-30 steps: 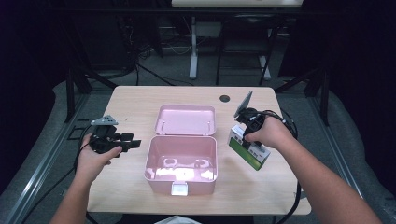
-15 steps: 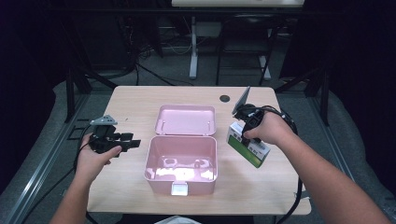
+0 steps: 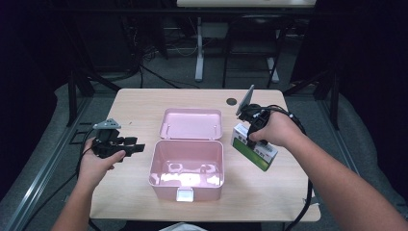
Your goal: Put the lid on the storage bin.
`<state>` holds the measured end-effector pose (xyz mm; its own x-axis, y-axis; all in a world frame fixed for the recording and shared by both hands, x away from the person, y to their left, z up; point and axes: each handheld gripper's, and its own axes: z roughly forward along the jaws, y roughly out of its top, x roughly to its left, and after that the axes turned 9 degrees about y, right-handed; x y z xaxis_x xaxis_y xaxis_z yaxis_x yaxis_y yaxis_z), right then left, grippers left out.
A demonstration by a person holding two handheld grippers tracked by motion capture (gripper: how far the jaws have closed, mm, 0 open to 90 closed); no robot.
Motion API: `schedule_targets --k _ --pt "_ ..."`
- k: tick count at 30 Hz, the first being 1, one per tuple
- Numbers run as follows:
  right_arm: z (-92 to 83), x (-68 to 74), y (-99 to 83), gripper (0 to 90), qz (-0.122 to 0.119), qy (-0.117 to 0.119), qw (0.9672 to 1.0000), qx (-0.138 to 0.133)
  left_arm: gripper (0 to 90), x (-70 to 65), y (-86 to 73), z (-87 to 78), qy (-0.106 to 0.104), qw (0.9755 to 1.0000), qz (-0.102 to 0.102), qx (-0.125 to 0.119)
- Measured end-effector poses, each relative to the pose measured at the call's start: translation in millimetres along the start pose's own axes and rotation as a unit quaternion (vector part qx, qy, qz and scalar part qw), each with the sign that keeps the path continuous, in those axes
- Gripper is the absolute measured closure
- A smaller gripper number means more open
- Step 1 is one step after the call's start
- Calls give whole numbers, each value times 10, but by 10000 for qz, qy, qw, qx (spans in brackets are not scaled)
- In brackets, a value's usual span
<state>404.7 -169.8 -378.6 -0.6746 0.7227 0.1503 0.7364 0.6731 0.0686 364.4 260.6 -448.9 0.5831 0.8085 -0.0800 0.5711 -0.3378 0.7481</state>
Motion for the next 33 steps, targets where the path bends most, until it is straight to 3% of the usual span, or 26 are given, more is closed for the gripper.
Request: schedule_targets --k 7,19,27,33 --pt "-82 77 26 615 -101 88 9999 -68 494 5 -1 1 18 10000 26 19" --pt "-267 245 97 615 -418 -15 9990 -137 494 -6 -5 22 53 10000 20 41" --pt "-312 398 216 615 -776 -62 9969 -122 494 -1 -7 15 61 10000 6 -1" --pt "-302 532 309 615 -1164 -106 9931 -85 494 5 -7 14 52 10000 5 10"
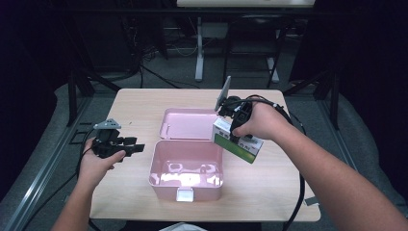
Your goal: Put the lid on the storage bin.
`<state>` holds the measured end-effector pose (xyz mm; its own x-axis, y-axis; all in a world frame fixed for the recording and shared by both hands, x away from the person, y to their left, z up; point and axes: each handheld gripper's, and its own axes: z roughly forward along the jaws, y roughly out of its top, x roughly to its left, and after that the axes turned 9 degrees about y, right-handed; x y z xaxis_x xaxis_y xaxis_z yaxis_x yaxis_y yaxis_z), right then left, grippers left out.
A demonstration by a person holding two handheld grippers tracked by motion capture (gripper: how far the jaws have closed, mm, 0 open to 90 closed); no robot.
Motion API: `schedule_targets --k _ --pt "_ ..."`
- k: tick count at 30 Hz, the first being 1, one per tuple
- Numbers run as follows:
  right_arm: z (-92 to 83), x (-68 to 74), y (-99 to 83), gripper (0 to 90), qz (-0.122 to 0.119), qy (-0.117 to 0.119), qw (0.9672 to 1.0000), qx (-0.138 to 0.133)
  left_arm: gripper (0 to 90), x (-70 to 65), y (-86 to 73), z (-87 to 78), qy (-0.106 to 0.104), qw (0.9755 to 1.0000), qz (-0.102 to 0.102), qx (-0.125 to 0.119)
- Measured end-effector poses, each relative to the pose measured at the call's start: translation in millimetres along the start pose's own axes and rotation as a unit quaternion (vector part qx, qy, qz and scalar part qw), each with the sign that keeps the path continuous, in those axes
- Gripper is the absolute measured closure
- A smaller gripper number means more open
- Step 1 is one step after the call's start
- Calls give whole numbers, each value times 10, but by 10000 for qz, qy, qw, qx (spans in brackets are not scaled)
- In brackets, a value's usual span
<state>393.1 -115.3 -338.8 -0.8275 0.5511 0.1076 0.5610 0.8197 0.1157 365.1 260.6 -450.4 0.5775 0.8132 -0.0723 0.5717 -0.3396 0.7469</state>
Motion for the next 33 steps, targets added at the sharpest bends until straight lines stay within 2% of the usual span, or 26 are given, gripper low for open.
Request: schedule_targets --k 7,16,33 --pt "55 121 85 615 -381 47 9992 98 494 2 -2 -2 -11 10000 -28 -4" --pt "119 318 213 615 -730 167 9970 203 494 4 -3 10 -41 10000 -13 45" --pt "211 745 473 615 -1188 261 9924 183 493 21 -6 4 -50 10000 -18 30"
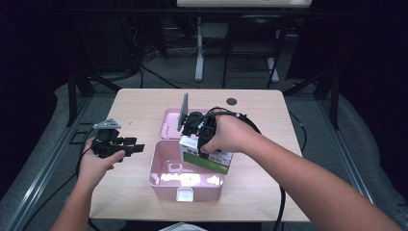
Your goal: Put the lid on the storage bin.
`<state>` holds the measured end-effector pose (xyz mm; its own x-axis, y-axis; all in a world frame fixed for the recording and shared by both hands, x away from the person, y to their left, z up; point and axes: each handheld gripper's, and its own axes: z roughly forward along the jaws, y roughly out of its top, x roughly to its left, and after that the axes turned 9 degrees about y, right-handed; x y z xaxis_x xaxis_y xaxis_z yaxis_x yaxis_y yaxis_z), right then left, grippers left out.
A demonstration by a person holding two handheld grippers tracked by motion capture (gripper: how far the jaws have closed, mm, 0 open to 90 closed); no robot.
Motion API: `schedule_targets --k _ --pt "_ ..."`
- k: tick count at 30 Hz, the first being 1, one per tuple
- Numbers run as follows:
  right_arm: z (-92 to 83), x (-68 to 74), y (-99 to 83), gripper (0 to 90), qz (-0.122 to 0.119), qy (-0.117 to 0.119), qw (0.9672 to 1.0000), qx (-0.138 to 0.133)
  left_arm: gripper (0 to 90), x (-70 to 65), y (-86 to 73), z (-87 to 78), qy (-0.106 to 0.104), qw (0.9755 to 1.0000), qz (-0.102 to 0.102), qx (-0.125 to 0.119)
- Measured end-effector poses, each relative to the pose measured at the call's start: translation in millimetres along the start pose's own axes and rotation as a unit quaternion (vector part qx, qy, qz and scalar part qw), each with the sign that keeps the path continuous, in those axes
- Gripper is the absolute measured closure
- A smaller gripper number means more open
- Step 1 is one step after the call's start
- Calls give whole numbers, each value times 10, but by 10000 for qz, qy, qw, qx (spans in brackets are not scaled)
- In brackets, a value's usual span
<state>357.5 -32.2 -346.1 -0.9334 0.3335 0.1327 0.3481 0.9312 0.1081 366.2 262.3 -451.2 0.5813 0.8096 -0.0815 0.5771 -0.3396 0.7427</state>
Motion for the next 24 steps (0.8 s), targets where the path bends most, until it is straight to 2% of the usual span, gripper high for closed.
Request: schedule_targets --k 8,24 --pt "42 86 54 616 -62 90 9999 -22 493 -1 0 1 -5 10000 6 3" --pt "132 201 113 615 -356 4 9993 68 493 -9 -4 17 -3 10000 7 -7"
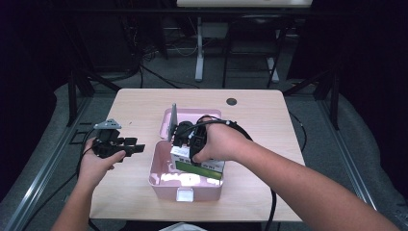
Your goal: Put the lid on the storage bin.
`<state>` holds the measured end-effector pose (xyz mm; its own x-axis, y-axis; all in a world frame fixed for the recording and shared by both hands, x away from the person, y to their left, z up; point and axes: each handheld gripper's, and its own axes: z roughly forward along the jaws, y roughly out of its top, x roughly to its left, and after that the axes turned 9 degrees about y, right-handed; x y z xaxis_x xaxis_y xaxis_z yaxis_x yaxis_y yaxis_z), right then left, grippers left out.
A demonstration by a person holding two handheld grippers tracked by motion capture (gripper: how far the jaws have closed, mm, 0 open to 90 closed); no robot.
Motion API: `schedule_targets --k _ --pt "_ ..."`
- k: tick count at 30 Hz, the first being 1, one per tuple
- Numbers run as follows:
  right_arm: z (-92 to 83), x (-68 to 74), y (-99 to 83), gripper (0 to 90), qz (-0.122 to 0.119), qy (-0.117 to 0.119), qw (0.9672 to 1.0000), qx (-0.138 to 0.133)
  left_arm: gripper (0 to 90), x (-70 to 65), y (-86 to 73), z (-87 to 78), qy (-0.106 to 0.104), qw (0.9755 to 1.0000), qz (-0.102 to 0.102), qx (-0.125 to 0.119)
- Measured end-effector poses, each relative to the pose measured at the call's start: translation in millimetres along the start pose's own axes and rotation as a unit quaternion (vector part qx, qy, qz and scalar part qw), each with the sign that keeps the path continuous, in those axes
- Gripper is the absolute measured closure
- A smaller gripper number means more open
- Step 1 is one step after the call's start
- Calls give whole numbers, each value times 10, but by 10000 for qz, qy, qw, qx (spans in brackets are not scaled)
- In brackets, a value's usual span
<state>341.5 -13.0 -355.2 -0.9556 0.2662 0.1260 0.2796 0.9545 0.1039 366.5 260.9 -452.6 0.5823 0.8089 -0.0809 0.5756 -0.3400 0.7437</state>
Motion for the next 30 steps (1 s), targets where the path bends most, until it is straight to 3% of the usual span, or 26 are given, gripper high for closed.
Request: schedule_targets --k 30 --pt "369 47 17 615 -489 125 9986 138 493 5 0 5 -14 10000 19 44"
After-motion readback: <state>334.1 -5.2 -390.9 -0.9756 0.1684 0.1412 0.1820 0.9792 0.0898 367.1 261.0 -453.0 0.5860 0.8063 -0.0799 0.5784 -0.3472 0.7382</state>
